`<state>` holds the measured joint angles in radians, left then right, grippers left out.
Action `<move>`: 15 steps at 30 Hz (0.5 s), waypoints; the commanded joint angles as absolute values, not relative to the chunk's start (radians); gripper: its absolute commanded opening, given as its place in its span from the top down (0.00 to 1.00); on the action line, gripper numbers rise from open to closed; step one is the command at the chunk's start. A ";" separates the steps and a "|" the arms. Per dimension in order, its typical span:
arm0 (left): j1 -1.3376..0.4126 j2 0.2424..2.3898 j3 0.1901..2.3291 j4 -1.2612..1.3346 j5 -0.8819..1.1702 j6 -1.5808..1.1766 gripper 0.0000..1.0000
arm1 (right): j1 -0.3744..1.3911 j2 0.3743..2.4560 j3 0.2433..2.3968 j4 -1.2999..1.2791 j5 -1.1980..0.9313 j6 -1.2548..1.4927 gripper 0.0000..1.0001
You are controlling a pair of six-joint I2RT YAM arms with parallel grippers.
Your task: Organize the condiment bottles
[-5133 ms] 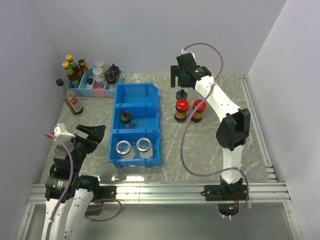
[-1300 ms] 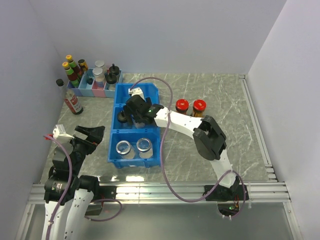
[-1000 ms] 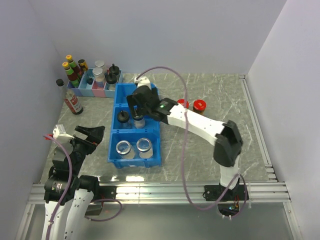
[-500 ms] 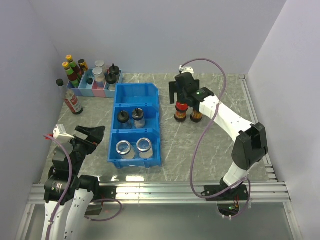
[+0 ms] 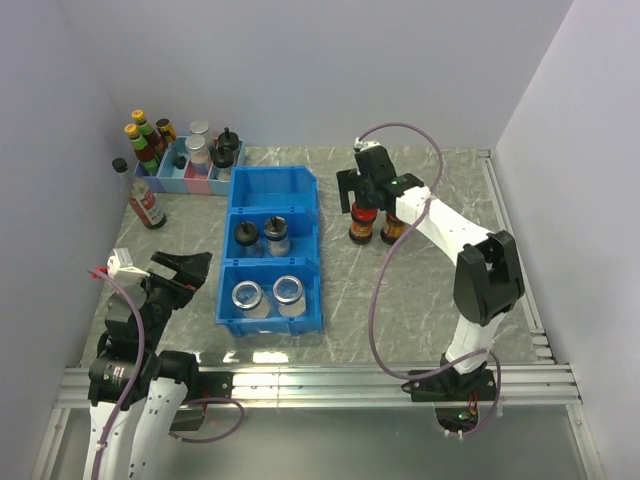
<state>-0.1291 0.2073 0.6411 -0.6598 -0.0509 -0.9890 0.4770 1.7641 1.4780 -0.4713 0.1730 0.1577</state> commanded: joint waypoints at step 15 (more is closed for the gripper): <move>-0.132 0.232 0.655 -0.614 -0.029 -0.985 0.01 | 0.472 1.821 1.445 -0.448 0.149 0.186 0.16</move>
